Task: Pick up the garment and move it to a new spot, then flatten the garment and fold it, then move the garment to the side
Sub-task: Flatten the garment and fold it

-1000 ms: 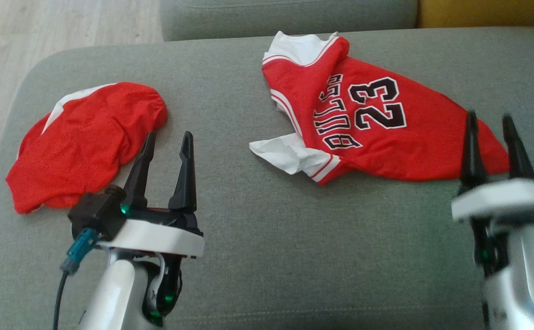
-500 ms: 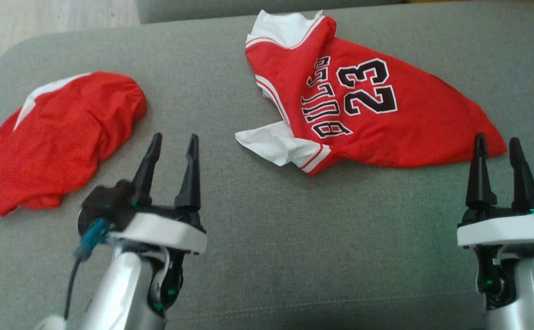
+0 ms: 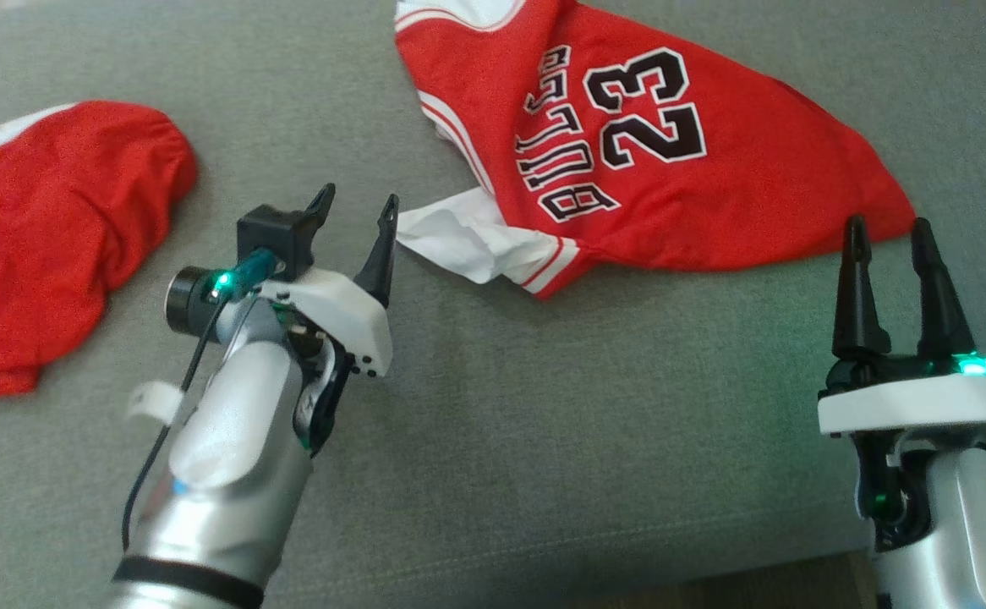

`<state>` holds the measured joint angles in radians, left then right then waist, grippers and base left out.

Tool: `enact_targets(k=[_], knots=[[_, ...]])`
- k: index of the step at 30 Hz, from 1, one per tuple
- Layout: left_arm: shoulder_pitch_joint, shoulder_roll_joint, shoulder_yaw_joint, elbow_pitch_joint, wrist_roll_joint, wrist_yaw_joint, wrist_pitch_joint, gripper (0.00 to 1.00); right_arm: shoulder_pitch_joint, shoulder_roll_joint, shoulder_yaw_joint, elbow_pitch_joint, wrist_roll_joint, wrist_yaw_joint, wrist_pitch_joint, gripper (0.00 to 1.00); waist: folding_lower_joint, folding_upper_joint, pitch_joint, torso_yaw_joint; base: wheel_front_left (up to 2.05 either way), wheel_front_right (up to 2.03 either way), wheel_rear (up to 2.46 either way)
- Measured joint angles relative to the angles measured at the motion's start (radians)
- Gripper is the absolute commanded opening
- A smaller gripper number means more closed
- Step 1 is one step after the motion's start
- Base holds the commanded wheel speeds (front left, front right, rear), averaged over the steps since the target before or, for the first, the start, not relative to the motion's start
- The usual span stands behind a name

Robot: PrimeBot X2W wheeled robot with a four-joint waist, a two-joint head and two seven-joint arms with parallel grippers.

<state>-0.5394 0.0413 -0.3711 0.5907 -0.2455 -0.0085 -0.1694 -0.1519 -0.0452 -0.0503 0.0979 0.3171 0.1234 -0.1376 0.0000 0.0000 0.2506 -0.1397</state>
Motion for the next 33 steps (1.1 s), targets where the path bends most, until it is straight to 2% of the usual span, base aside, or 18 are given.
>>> enact_targets(k=[10, 16, 20, 21, 22, 26, 30, 33], knots=[[-0.144, 0.007, -0.058, 0.262, 0.066, -0.002, 0.044, 1.0, -0.006, 0.0, 0.039, 0.0, 0.018, 0.0, -0.021, 1.0, 0.0, 0.0, 0.044, -0.054, 0.0, 0.0, 0.0], [-0.175, 0.005, -0.114, 0.351, 0.086, -0.043, 0.055, 1.0, -0.006, 0.0, 0.034, 0.005, 0.025, 0.0, -0.022, 1.0, 0.0, 0.0, 0.043, -0.056, 0.0, 0.0, 0.0], [-0.189, 0.001, -0.134, 0.384, 0.086, -0.053, 0.055, 0.99, -0.007, 0.0, 0.025, 0.008, 0.025, 0.0, -0.022, 1.0, 0.0, 0.0, 0.036, -0.053, 0.0, 0.0, 0.0], [-0.191, 0.001, -0.136, 0.391, 0.086, -0.053, 0.055, 0.42, -0.007, 0.0, 0.023, 0.01, 0.025, 0.0, -0.022, 1.0, 0.0, 0.0, 0.035, -0.053, 0.0, 0.0, 0.0], [-0.193, 0.0, -0.139, 0.399, 0.085, -0.055, 0.054, 0.0, -0.007, 0.0, 0.022, 0.011, 0.025, 0.0, -0.022, 1.0, 0.0, 0.0, 0.034, -0.053, 0.0, 0.0, 0.0], [-0.194, -0.008, -0.133, 0.408, 0.049, -0.058, 0.017, 0.0, -0.007, 0.0, 0.002, 0.021, 0.015, 0.0, -0.021, 1.0, 0.0, 0.0, 0.028, -0.046, 0.0, 0.0, 0.0], [-0.194, -0.012, -0.081, 0.37, -0.011, -0.005, -0.06, 0.0, -0.007, 0.0, -0.037, 0.046, -0.002, 0.0, -0.012, 1.0, 0.0, 0.0, 0.017, -0.023, 0.0, 0.0, 0.0], [-0.187, -0.012, -0.038, 0.294, -0.04, 0.028, -0.079, 0.0, -0.008, 0.0, -0.058, 0.058, -0.017, 0.0, -0.006, 1.0, 0.0, 0.0, 0.003, 0.002, 0.0, 0.0, 0.0]])
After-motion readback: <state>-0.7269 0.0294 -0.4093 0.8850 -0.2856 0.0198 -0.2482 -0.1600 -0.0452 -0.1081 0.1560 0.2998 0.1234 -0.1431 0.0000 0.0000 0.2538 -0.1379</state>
